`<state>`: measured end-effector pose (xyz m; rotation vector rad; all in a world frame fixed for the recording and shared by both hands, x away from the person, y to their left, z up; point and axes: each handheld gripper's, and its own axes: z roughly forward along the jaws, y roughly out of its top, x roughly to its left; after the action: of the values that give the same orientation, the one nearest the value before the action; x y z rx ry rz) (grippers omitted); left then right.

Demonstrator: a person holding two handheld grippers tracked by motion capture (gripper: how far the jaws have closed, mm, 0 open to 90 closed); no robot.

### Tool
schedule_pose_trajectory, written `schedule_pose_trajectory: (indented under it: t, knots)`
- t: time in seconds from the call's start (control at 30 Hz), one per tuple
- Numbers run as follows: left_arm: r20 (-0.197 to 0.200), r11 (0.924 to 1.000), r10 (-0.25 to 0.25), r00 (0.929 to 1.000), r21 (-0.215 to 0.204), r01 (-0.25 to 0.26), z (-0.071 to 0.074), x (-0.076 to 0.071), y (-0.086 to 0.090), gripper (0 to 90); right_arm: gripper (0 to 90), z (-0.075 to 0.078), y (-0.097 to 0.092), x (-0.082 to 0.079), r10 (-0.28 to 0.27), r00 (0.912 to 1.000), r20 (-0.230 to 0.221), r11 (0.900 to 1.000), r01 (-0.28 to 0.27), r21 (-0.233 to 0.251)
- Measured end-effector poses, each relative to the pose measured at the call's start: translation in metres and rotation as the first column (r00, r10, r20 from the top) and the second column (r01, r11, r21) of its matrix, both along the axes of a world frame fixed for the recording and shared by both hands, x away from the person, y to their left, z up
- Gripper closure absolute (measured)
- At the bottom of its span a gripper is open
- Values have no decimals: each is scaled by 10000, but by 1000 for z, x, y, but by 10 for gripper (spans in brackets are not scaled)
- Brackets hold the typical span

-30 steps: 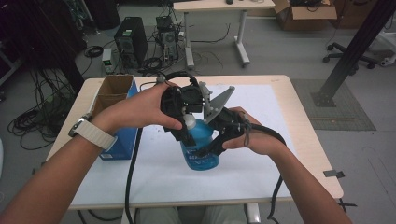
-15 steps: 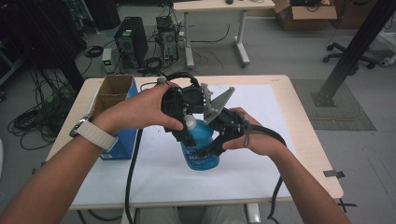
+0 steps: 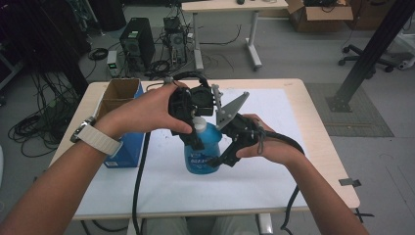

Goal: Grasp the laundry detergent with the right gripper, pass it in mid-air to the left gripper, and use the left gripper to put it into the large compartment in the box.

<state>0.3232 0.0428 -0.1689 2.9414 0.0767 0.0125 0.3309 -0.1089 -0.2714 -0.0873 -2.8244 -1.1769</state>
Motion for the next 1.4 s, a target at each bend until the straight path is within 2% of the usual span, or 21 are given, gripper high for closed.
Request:
schedule_pose_trajectory:
  t: [0.17, 0.33, 0.47, 0.63, 0.8, 0.9, 0.93, 1.07, 1.13, 1.17, 1.33, 1.4]
  knots:
    - [81, 9990, 267, 9996, 362, -270, 2, 1, 5, 378, 154, -2, -19, 3, -523, 9986, -129, 9986, 523, 48]
    - [74, 9971, 651, 9979, 379, -654, 8, 3, 13, 378, 141, -4, -35, 1, -847, 9964, -92, 9961, 844, -272]
    - [89, 9937, 1035, 9946, 414, -1038, 17, 5, 18, 378, 131, -6, -46, -1, -883, 9961, -2, 9942, 881, -615]
    - [253, 9852, 1619, 9865, 526, -1630, 30, 8, 25, 378, 106, -5, -59, -4, -989, 9951, 46, 9890, 988, -1097]
    - [455, 9687, 2401, 9697, 532, -2423, 46, 13, 38, 378, 83, -4, -75, -6, -1142, 9934, 132, 9849, 1149, -1293]
    - [674, 9520, 2994, 9518, 449, -3026, 53, 16, 46, 378, 76, -4, -84, -7, -1242, 9922, -35, 9840, 1228, -1290]
    - [806, 9419, 3287, 9410, 445, -3328, 58, 19, 51, 378, 74, -4, -87, -7, -1261, 9920, -52, 9842, 1244, -1263]
    - [939, 9152, 3958, 9135, 422, -4009, 69, 24, 61, 378, 53, -4, -99, -8, -1382, 9902, 204, 9804, 1397, -1390]
    - [983, 8976, 4347, 8952, 333, -4396, 74, 27, 66, 378, 49, -5, -104, -8, -1334, 9906, 316, 9792, 1366, -1503]
    - [962, 8861, 4568, 8844, 383, -4619, 76, 29, 68, 378, 46, -5, -106, -9, -1363, 9899, 384, 9775, 1407, -1574]
    - [829, 8220, 5644, 8213, 346, -5684, 86, 37, 82, 378, 43, -10, -115, -9, -1447, 9882, 511, 9706, 1518, -1869]
    - [754, 7907, 6078, 7905, 346, -6112, 89, 40, 88, 378, 43, -11, -118, -9, -1427, 9884, 524, 9687, 1503, -1976]
